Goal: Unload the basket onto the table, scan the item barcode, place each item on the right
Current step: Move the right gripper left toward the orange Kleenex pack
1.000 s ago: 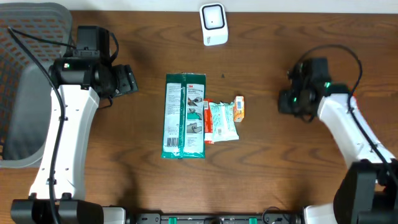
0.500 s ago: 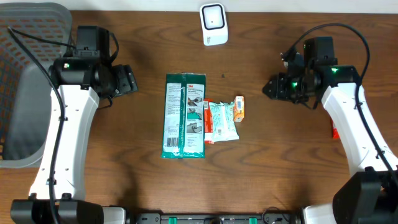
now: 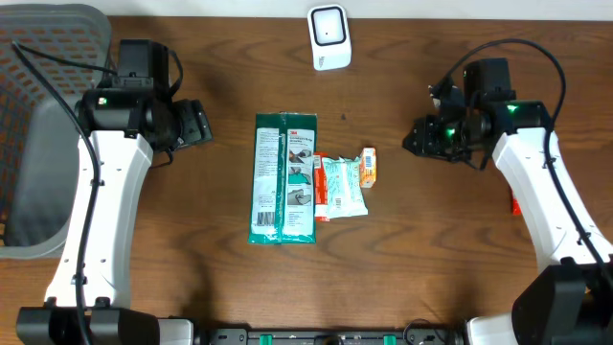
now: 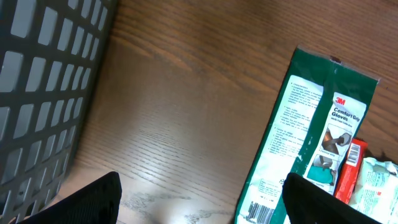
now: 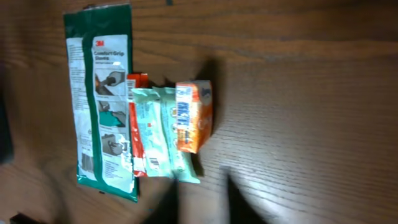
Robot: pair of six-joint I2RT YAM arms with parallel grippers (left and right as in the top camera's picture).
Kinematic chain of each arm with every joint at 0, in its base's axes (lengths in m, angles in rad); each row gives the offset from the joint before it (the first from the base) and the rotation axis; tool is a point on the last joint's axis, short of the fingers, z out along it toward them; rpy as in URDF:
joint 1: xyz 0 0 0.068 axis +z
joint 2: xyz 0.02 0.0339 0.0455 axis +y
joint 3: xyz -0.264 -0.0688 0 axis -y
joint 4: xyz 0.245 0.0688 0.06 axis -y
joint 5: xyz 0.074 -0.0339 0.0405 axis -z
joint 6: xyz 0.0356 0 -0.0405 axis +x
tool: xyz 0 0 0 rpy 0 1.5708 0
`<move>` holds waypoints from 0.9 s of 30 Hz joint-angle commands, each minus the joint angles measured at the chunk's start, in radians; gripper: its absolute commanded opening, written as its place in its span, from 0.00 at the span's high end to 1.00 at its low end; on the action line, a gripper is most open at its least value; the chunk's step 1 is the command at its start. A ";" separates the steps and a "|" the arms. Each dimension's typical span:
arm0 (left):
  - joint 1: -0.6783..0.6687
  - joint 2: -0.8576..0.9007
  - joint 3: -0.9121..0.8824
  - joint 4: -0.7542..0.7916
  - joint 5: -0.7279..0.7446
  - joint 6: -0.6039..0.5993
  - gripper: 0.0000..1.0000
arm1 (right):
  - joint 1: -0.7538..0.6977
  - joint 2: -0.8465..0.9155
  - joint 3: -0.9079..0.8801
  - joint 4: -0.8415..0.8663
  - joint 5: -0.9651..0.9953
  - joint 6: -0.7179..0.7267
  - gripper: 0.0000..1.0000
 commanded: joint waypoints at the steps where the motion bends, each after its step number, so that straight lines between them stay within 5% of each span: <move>1: 0.004 -0.003 0.010 -0.005 -0.009 0.002 0.17 | 0.038 -0.001 0.005 0.015 -0.013 0.034 0.99; 16: 0.004 -0.003 0.010 -0.005 -0.009 0.002 0.17 | 0.407 0.000 0.005 0.223 0.444 0.142 0.96; 27: 0.004 -0.003 0.010 -0.005 -0.009 0.002 0.17 | 0.454 0.000 0.005 0.227 0.457 0.142 0.95</move>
